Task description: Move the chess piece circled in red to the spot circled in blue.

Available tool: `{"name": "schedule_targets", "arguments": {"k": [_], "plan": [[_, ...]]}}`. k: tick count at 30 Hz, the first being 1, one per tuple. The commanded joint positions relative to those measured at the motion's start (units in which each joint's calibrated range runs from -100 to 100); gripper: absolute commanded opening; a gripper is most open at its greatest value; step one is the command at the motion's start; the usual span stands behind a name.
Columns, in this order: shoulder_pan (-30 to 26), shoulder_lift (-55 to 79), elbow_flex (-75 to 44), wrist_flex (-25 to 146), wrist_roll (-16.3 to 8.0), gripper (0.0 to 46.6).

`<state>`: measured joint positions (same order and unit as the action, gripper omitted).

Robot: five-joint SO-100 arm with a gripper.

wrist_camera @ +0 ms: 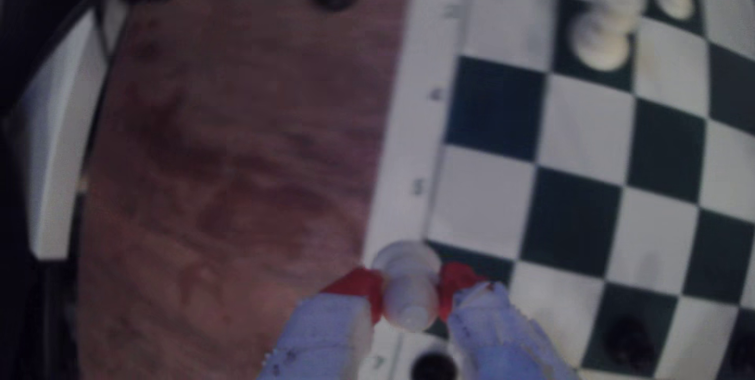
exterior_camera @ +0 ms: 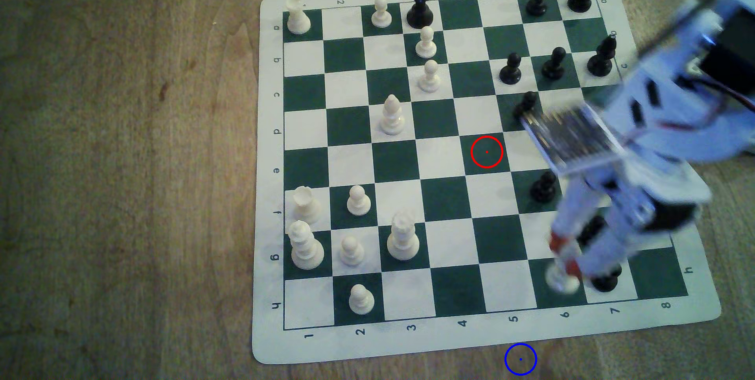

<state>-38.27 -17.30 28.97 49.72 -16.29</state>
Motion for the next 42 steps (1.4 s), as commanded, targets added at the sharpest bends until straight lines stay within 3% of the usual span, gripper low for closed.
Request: {"name": "schedule_targets", "arguments": {"k": [1, 16, 28, 30, 31, 32, 36, 42], "plan": [[-1.7, 5.9, -9.8, -2.3, 1.0, 1.3], [-2.1, 22.5, -17.0, -12.4, 1.6, 2.7], [-1.4, 26.5, -18.6, -13.9, 1.6, 3.6], [-1.7, 26.4, -18.5, -13.8, 1.4, 7.2], [-1.9, 26.3, -18.4, -13.7, 1.3, 10.7], [-2.3, 26.1, -18.0, -13.6, 1.2, 19.4], [-2.4, 25.7, -18.0, -12.5, 1.4, 31.1], [-2.1, 24.3, -18.1, -7.4, 1.7, 33.8]]}}
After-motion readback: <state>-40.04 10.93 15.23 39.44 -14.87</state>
